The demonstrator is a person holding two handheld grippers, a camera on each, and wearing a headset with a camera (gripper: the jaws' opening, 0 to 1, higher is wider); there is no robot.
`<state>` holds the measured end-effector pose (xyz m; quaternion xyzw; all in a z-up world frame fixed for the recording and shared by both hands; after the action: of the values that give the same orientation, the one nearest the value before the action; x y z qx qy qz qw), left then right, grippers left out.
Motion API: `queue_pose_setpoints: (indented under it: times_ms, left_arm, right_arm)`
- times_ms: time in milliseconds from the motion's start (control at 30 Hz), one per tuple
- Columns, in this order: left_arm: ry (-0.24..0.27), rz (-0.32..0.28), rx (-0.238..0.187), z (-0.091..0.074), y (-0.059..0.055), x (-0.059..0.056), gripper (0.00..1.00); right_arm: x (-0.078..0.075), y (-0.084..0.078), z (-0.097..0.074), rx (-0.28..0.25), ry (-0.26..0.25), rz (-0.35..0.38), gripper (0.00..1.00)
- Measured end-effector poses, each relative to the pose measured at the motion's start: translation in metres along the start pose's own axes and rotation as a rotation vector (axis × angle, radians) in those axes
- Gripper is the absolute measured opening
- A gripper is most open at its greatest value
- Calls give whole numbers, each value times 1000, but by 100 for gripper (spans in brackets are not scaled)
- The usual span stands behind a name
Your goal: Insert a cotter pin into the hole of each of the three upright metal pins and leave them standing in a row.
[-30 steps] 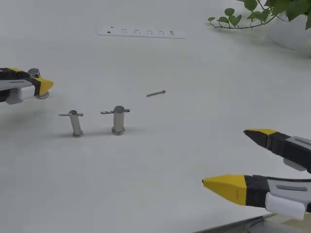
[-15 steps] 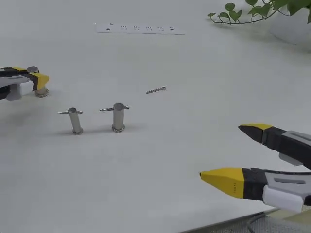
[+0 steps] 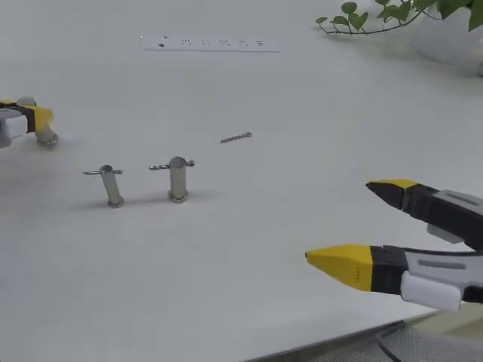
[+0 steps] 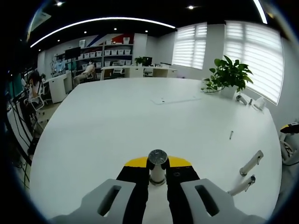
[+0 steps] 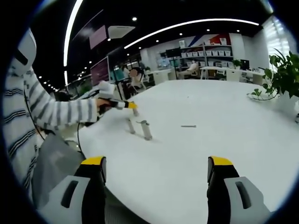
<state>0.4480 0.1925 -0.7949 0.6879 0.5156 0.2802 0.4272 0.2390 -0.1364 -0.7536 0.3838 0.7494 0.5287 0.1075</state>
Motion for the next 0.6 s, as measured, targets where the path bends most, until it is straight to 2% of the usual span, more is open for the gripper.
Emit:
queue_pose_setpoints:
  times_ms: [167,233,300,433,600]
  left_arm:
    - [14,25,-23,-21,11,3,11]
    - [14,-14,-21,-29,13,5,11]
    - [14,-22,-24,-38,15,5,11]
    - [11,-7,-34,-61,21,1,11]
    - [-16,-5,-33,-88,26,-5,11]
  right_arm:
    - [-2,1,-1,-6,-4,-1,91]
    - [-2,1,-1,-9,-3,3,91]
    - [-1,1,-1,-9,2,0,91]
    - [-1,1,-1,-9,7,-5,90]
    - [-3,2,-2,-8,8,-10,90]
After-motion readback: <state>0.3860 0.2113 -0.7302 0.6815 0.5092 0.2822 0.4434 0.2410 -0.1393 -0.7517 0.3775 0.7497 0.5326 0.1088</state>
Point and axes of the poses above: the centre of the closed fingertips' face, and the gripper's own axes: z roughly forward along the fingers, x roughly to its left, y roughly out of its top, the point moved 2 cm from there along -z, roughly backward along the fingers, and after that the axes turned 7 degrees about y, right-handed, at the moved point
